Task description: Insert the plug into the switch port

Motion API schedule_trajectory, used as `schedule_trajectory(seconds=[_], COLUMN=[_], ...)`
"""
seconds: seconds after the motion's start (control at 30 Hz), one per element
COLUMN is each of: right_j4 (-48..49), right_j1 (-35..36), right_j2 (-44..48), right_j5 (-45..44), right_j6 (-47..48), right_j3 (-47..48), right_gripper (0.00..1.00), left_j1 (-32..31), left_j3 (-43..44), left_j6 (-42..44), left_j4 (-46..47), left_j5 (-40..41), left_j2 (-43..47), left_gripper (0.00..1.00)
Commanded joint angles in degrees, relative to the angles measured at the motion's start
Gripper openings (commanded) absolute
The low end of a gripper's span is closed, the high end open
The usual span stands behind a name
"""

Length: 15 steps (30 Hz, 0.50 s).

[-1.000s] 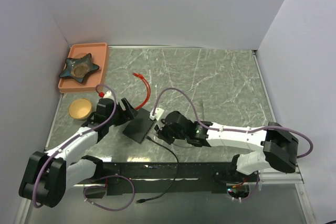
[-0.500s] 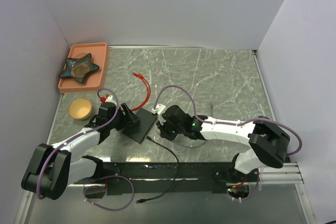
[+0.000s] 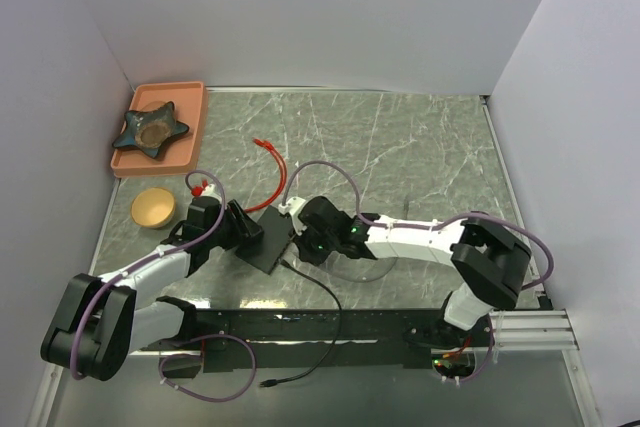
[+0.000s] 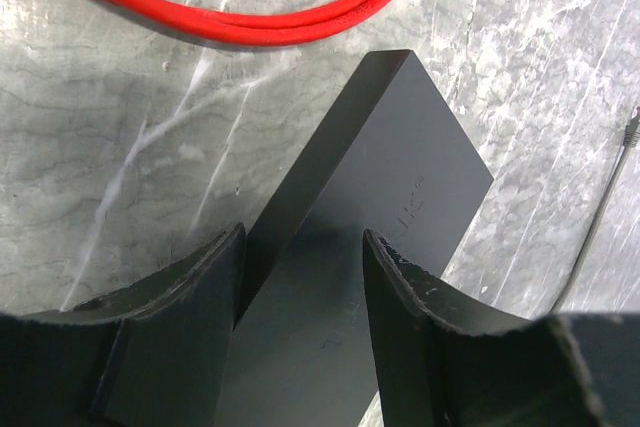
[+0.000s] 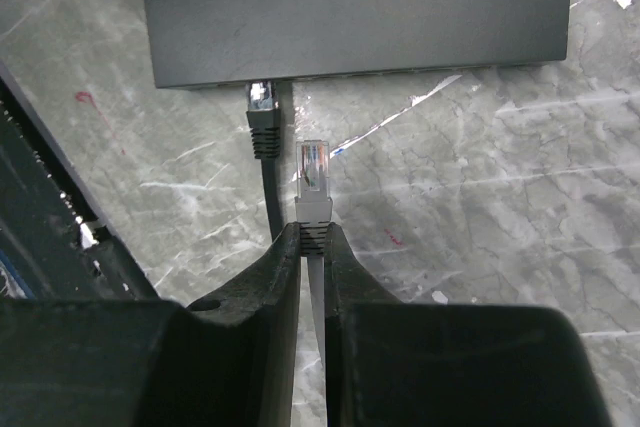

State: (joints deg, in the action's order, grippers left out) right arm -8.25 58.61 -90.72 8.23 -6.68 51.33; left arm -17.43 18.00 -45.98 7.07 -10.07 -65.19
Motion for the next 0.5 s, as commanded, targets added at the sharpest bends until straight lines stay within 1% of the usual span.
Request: schedule_trajectory(seconds=[0.0, 0.3, 0.47], right_j4=[-0.89, -2.91, -3.17], right_j1=[-0.07, 1.15, 1.33], right_j2=[-1.48, -4.64, -6.05], right_j5=[-1.2, -4.89, -4.8], right_j6=[-0.71, -0.53, -0.79], right_j3=[3.07, 5.36, 6.06], right_gripper=[0.0, 0.0, 0.0], left_j1=[-0.15, -0.06, -0.06], left_j3=[-0.94, -1.04, -1.12], left_j6=[-0.52, -0.78, -0.69], left_j4=[1.45, 0.93, 0.57], left_j5=[-2.06, -2.42, -2.5], left_j2=[1.03, 2.35, 2.87], left_gripper=[0.55, 0.56, 0.56])
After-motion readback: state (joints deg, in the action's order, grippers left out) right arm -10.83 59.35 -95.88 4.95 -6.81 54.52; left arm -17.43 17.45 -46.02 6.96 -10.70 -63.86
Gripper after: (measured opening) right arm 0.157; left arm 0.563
